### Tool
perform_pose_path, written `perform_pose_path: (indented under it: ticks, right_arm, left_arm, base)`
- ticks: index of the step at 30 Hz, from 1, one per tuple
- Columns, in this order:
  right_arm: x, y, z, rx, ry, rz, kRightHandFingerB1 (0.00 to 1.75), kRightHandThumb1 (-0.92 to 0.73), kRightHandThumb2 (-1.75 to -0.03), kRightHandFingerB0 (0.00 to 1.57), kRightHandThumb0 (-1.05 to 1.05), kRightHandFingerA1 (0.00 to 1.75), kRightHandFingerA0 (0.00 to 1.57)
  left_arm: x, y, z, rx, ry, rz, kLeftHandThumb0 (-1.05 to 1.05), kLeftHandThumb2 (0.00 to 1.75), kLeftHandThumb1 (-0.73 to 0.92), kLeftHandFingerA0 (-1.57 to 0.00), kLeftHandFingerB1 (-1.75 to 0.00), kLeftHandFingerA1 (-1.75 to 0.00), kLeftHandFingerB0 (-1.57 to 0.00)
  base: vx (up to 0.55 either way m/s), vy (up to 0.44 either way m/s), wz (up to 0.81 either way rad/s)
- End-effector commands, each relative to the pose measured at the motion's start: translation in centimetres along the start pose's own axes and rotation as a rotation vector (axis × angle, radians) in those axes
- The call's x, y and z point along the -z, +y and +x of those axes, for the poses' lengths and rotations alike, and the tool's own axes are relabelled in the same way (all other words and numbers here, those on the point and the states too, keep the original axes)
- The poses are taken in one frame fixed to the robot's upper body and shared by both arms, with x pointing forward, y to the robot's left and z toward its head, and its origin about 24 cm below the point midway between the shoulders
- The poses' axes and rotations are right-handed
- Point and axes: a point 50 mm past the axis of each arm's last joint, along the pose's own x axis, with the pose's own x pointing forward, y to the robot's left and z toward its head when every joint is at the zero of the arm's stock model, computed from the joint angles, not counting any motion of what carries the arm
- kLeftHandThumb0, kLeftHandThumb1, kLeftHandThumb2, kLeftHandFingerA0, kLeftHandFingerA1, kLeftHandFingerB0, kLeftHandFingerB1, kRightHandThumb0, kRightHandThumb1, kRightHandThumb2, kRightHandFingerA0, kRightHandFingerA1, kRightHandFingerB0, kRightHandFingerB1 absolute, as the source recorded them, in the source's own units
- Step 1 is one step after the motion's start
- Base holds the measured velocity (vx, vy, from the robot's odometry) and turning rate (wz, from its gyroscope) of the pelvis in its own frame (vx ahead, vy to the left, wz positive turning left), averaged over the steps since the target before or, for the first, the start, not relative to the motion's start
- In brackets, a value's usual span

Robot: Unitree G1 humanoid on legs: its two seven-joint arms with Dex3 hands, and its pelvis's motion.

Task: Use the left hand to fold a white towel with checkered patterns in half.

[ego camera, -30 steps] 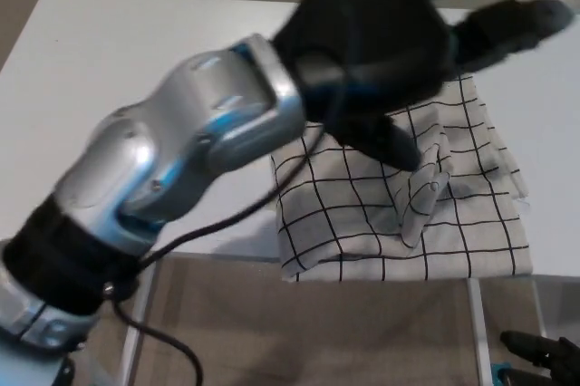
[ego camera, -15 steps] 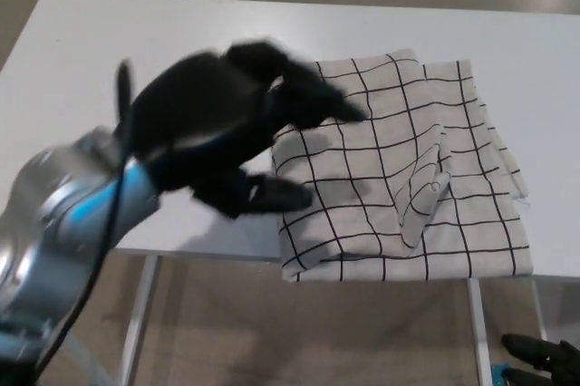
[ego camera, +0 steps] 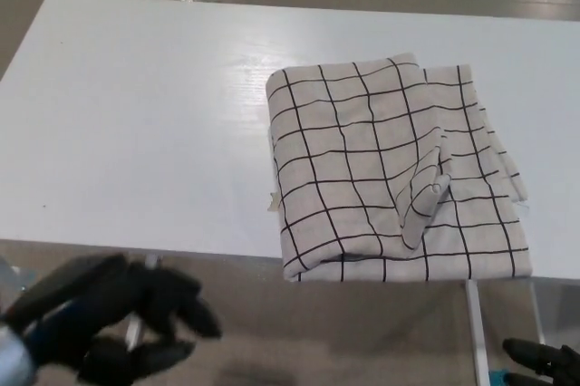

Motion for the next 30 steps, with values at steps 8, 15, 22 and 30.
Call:
perform_pose_path:
  ticks: [8, 15, 22, 30]
  right_arm:
    - [3.5, -1.3, -4.5, 0.016, 0.178, -0.003, 0.61, -0.67, -0.6, 0.66, -0.27, 0.66, 0.59]
    - [4.5, -2.0, -7.4, 0.02, 0.238, -0.052, 0.6, -0.68, -0.6, 0.66, -0.26, 0.65, 0.57]
    - [4.1, -1.4, -5.9, 0.034, 0.142, -0.018, 0.58, -0.67, -0.6, 0.7, -0.22, 0.64, 0.61]
    - [3.4, -1.8, -5.3, -0.02, 0.191, -0.091, 0.58, -0.66, -0.59, 0.65, -0.26, 0.65, 0.61]
  left_arm:
    - [9.3, -11.0, -9.2, -0.256, 0.453, -0.682, -0.79, 0.67, 0.86, -0.74, -0.43, -0.44, -0.74]
    - [10.4, -14.8, -10.4, -0.327, 0.666, -0.707, -0.79, 0.68, 0.89, -0.42, -0.36, -0.36, -0.51]
    - [10.8, -14.3, -10.4, -0.367, 0.614, -0.69, -0.79, 0.67, 0.88, -0.42, -0.35, -0.35, -0.49]
    - [11.0, -14.3, -9.8, -0.352, 0.59, -0.583, -0.75, 0.67, 0.89, -0.44, -0.35, -0.34, -0.47]
  base:
    - [0.0, 0.0, 0.0]
    - [0.0, 0.0, 0.0]
    - [0.0, 0.0, 0.0]
    - [0.0, 0.0, 0.0]
